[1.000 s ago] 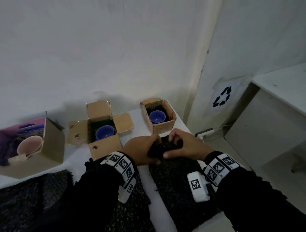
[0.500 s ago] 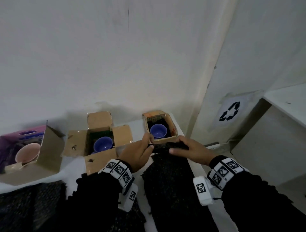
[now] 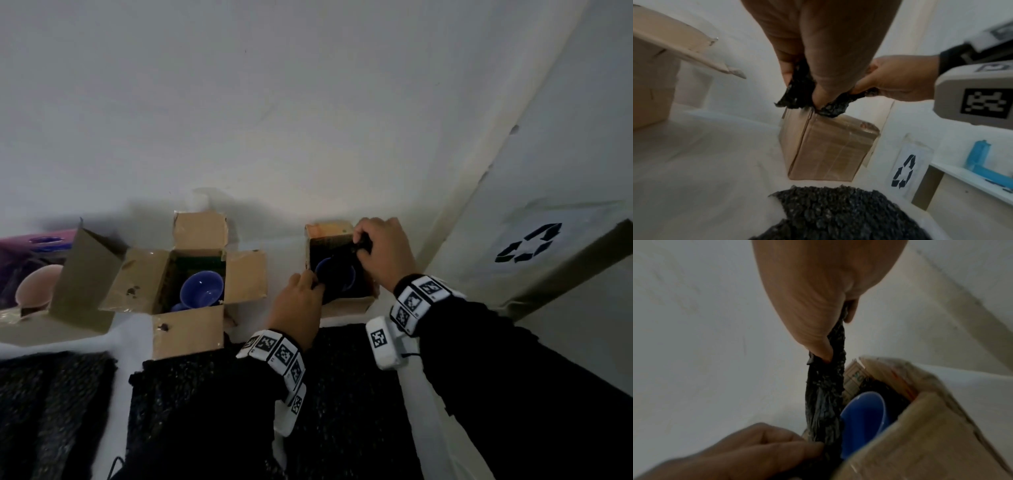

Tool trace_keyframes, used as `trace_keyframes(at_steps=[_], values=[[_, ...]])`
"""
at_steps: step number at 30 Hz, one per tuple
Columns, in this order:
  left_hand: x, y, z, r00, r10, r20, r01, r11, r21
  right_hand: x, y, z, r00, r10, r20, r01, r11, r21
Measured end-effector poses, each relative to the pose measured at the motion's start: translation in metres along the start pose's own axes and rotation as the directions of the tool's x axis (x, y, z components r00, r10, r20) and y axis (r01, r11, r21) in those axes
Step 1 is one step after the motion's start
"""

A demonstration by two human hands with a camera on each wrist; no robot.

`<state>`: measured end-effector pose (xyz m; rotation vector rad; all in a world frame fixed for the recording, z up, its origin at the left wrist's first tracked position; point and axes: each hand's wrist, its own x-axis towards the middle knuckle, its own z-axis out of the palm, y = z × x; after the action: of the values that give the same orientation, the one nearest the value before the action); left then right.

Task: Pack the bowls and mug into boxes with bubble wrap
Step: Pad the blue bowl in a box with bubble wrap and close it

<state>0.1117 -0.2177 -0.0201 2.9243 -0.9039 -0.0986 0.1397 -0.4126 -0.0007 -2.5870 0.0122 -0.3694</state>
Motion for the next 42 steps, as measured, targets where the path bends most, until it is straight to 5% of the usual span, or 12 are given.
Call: trace_keyframes(at_steps=[6, 14, 19, 28, 31, 34, 37, 42], values=[[0.003, 0.012, 0.013, 0.996, -0.023, -0.084, 0.043, 0.969, 0.241, 0.018, -0.009, 0.039, 0.987, -0.147, -0.057, 0.13, 0.961, -0.242], [0.008, 0.007, 0.027, 0.986, -0.08, -0.145, 0.106, 0.978, 0.18, 0.021, -0.012, 0.062, 0.915, -0.278, 0.292, 0.262, 0.961, 0.093], [0.008, 0.004, 0.035, 0.986, -0.102, -0.129, 0.129, 0.965, 0.228, 0.027, -0.005, 0.064, 0.827, -0.318, 0.464, 0.427, 0.892, -0.149], [0.004, -0.001, 0.034, 0.992, -0.055, -0.117, 0.081, 0.97, 0.228, 0.031, -0.019, 0.069, 0.781, -0.176, 0.599, 0.502, 0.747, -0.435], [0.002, -0.004, 0.034, 0.996, -0.061, -0.072, 0.076, 0.971, 0.228, 0.034, -0.02, 0.068, 0.776, -0.117, 0.62, 0.431, 0.817, -0.384], [0.003, -0.004, 0.033, 0.993, -0.066, -0.101, 0.09, 0.964, 0.25, 0.034, -0.007, 0.057, 0.812, -0.13, 0.568, 0.26, 0.954, -0.152], [0.006, -0.004, 0.033, 0.992, -0.04, -0.119, 0.071, 0.96, 0.27, 0.025, 0.003, 0.048, 0.77, -0.164, 0.617, 0.339, 0.924, -0.177], [0.003, -0.009, 0.031, 0.988, -0.005, -0.153, 0.044, 0.968, 0.248, 0.018, 0.009, 0.048, 0.795, -0.202, 0.572, 0.36, 0.916, -0.178]])
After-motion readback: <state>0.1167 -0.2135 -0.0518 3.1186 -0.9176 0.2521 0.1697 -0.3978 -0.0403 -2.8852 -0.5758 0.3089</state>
